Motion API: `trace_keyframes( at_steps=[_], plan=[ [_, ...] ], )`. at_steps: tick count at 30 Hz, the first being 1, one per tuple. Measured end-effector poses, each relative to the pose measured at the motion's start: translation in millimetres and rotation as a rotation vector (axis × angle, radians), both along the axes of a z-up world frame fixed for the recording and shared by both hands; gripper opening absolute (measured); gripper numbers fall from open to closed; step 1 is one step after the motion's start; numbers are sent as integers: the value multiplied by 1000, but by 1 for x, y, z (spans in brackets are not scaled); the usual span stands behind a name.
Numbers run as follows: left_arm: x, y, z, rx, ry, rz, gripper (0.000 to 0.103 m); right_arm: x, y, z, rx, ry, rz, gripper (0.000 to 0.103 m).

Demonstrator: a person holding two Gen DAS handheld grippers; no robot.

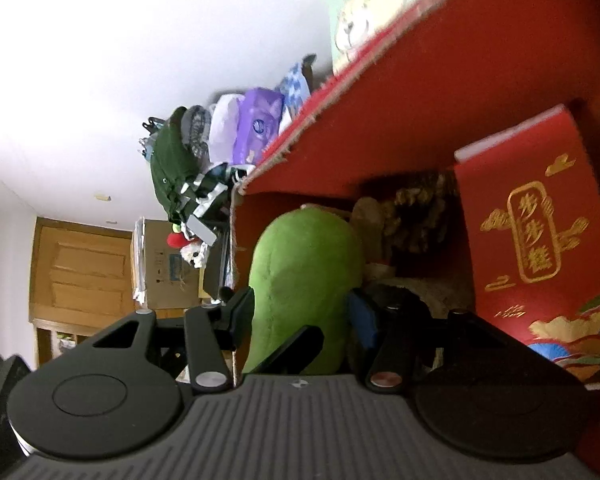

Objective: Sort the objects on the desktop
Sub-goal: 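Lower the green plush into the red cardboard box and open the left tool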

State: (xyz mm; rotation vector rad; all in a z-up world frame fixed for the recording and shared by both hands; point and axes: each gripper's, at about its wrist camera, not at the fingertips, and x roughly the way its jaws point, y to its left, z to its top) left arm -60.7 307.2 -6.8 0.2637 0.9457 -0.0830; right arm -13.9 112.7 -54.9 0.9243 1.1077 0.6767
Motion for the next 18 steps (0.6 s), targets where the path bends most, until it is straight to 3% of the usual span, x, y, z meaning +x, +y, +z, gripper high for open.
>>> trace_keyframes(
  at_steps=[11,18],
  plan=[
    [3,-6,4,7,8,52,74,-10,-7,22,-166,-121,-59,55],
    [-2,-15,10,51,-19,81,78,-25,-11,26,-253,-162,-101,55]
  ],
)
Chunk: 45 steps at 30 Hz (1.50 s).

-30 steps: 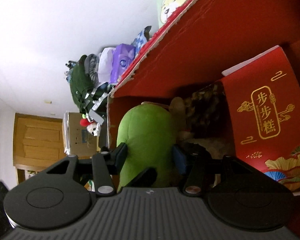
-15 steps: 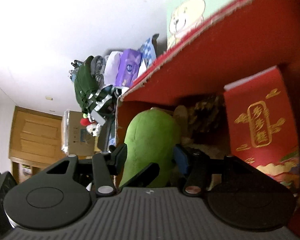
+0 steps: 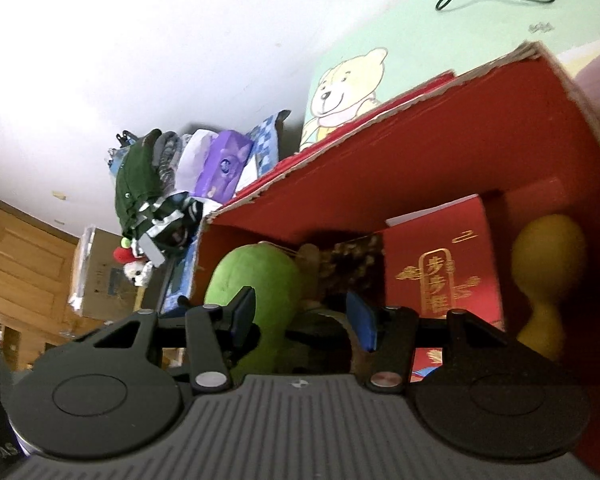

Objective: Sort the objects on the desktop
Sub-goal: 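Lower the green plush into the red cardboard box and open the left tool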

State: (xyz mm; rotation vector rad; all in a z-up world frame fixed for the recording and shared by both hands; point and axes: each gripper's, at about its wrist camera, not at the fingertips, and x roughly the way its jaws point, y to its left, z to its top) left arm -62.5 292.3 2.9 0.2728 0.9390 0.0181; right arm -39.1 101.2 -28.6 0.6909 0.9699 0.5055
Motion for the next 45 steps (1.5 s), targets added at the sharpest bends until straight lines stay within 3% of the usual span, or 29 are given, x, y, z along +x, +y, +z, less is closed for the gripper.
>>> trace_keyframes(
  at_steps=[12,23,33,36,45],
  plan=[
    [-18,-22,15,18,-17,105,78,-27,-15,10,-140,-101,4,55],
    [-34,-66,21,-13,-24,178,80,-46,-55,30,-134,-152,52,55],
    [-45,-86,13,-93,-24,229,78,-61,-85,35,-110,-193,82,54],
    [-49,-92,13,-146,-26,219,79,-68,-94,39,-97,-216,87,54],
    [-51,-121,20,-178,-47,188,80,-86,-130,45,-104,-255,32,54]
  ],
)
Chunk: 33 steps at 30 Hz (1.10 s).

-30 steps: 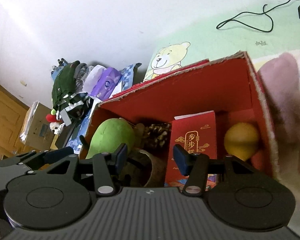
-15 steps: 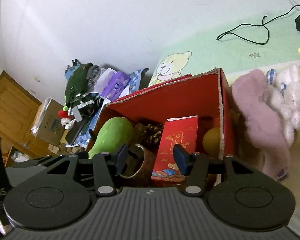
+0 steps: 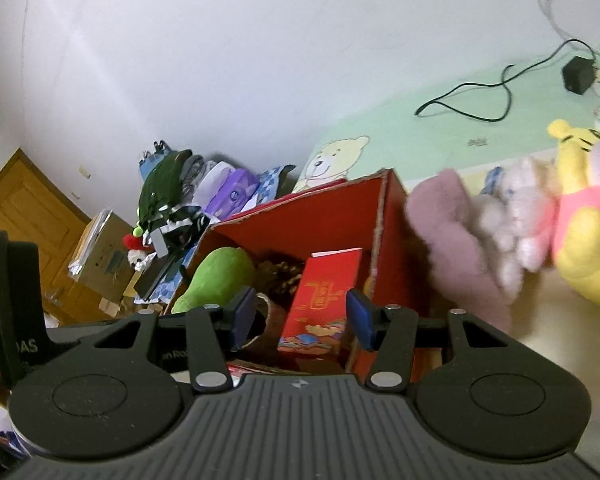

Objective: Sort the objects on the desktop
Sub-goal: 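Move the right tool to the yellow tiger plush on the bed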

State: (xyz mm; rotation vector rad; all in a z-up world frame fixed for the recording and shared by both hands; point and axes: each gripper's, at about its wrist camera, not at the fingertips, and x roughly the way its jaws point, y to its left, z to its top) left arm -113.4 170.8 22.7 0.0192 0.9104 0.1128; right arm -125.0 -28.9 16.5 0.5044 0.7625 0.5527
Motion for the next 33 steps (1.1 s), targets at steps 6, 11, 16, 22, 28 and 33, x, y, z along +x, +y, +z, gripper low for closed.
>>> trace_keyframes(
  at_steps=[6,11,16,22,28,33],
  plan=[
    [0,-16,12,25,-39,-32,81,-4,-16,-4,13,9,-24,54],
    [1,-28,22,9,-61,-59,81,-5,-30,-7,22,15,-46,54],
    [-4,-58,31,-38,-105,-159,88,-6,-51,-15,21,32,-88,54],
    [-4,-102,31,-53,-136,-251,92,-14,-92,-28,26,68,-182,54],
    [1,-141,18,-185,-101,-367,99,-25,-136,-36,13,92,-267,54],
    [13,-181,-5,-207,-57,-459,99,-27,-176,-48,6,146,-354,54]
  ],
)
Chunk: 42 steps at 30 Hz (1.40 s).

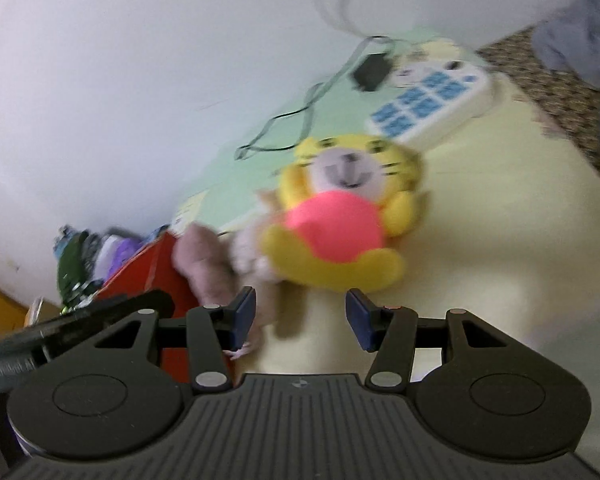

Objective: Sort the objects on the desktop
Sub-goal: 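Move the right tool to the yellow tiger plush on the bed, then close the right tool on the yellow tiger plush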

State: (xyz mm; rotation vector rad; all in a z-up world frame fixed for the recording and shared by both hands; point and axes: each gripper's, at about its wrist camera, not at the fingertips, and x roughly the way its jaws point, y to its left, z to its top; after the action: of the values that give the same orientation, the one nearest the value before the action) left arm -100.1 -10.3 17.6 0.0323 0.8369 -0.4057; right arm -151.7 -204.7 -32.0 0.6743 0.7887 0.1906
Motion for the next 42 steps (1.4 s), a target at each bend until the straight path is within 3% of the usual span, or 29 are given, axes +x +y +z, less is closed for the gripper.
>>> trace_keyframes(
  at_steps=[3,6,10,17,19,22,24,28,32,42],
  plan=[
    [16,-15,-16,-72,95,-43,100,0,-22,-7,12,28,-45,55],
    [30,-21,-27,-121,135,-11,102,7,-39,-17,55,60,-71,55],
    [46,-35,-40,-54,60,35,102,24,-59,-33,104,86,-90,56],
    [83,-32,-65,-62,160,80,100,71,-72,-68,156,97,-73,61],
    [87,-35,-67,-49,165,81,91,81,-72,-77,168,105,-77,61],
    [95,-38,-75,-36,192,74,85,94,-71,-90,205,119,-75,60],
    [99,-38,-79,-31,196,83,80,101,-71,-96,224,129,-70,57],
    [105,-35,-83,-28,206,105,66,110,-73,-107,291,116,-53,36],
    [103,-34,-82,-25,207,104,62,108,-76,-106,312,105,-36,22],
    [89,-35,-75,-74,231,68,53,85,-79,-86,281,86,-9,17]
  ],
)
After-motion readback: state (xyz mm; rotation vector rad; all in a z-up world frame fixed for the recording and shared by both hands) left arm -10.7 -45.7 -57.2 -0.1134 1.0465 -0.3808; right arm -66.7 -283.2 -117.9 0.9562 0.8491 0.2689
